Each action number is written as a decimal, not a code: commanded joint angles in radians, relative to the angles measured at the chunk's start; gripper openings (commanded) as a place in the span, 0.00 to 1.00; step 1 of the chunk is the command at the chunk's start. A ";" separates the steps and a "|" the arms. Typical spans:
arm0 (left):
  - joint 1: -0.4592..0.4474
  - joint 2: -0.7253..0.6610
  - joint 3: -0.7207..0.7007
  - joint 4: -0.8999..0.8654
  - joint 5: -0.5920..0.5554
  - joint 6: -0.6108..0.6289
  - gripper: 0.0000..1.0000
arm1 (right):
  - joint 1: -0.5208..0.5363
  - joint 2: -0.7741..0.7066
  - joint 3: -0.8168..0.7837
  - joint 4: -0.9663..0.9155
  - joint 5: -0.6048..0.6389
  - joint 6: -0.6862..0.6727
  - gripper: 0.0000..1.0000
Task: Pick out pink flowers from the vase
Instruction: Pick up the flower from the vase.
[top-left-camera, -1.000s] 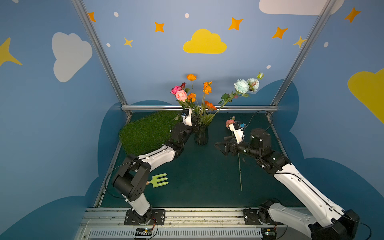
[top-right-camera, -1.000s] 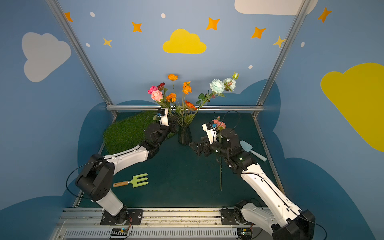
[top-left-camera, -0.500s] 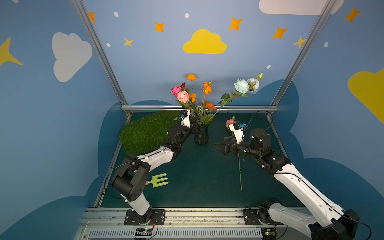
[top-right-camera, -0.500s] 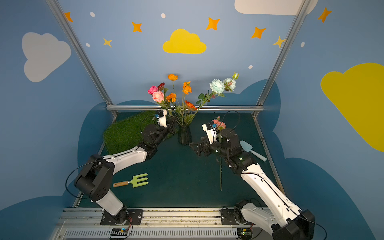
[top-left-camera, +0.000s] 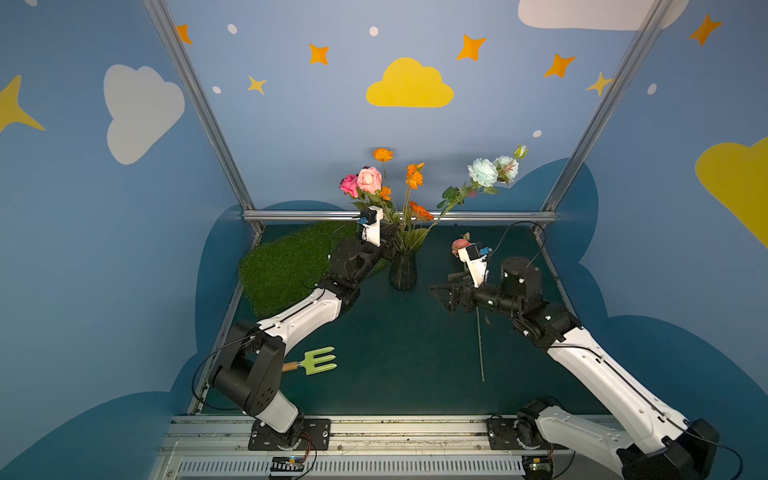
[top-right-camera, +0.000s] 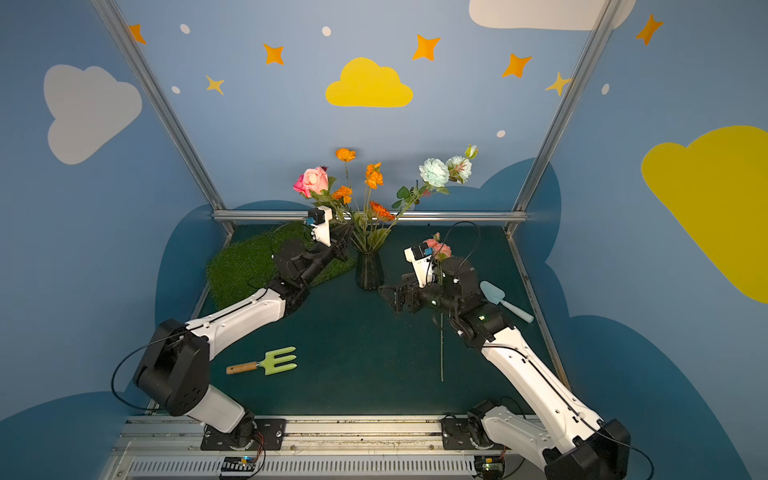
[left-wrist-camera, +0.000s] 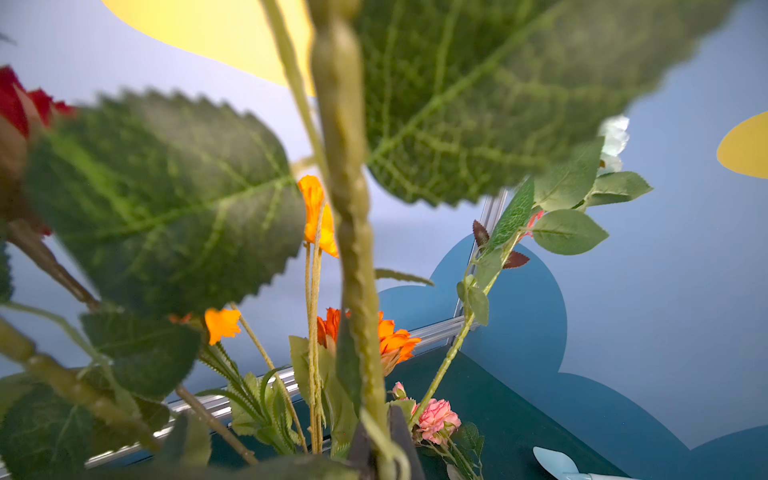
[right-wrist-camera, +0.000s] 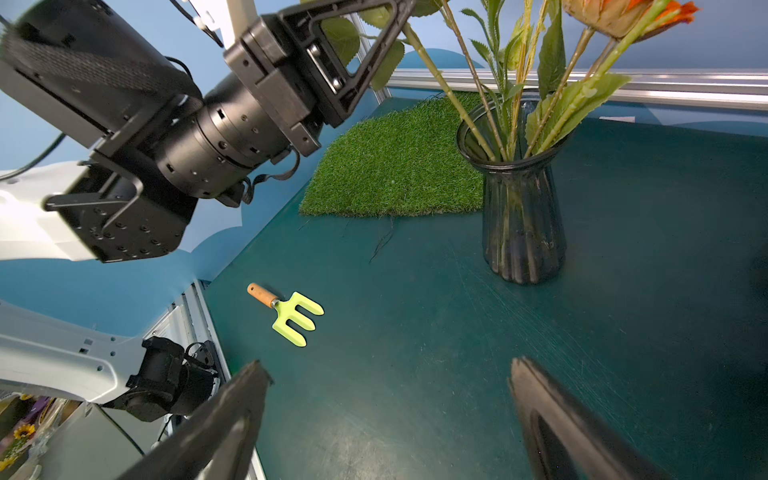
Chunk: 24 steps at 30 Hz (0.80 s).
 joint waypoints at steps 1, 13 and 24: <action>0.000 -0.025 0.067 -0.096 0.016 0.054 0.02 | 0.003 -0.018 0.006 0.002 -0.016 -0.007 0.93; -0.003 -0.028 0.240 -0.284 0.042 0.153 0.02 | 0.005 -0.025 0.012 0.006 -0.017 0.001 0.93; -0.004 -0.109 0.325 -0.382 0.045 0.136 0.02 | 0.011 -0.019 0.050 -0.008 -0.032 -0.018 0.93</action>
